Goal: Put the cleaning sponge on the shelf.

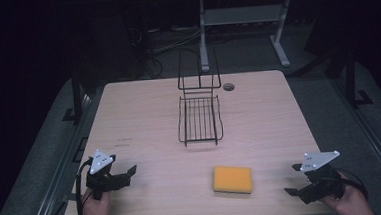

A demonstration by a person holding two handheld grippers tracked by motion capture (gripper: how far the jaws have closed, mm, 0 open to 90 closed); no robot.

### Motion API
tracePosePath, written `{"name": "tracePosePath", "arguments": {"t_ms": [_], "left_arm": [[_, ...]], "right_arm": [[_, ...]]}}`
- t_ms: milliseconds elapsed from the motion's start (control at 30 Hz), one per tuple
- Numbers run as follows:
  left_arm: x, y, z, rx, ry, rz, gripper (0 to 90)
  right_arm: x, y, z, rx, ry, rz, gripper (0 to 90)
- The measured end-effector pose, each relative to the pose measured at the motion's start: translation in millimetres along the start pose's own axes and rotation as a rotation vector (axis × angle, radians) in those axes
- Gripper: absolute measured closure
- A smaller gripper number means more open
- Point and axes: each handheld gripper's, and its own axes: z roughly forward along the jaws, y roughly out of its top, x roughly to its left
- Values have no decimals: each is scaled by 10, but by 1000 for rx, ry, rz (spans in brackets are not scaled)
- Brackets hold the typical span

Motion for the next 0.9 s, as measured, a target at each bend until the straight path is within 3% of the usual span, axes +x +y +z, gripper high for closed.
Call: {"name": "tracePosePath", "arguments": {"t_ms": [267,900], "left_arm": [[-2,-3,1,5,7,11,141],[-7,-7,-6,5,8,25,141]], "right_arm": [[41,66,44,5,20,-10,171],[166,404,184,32,74,-93,167]]}}
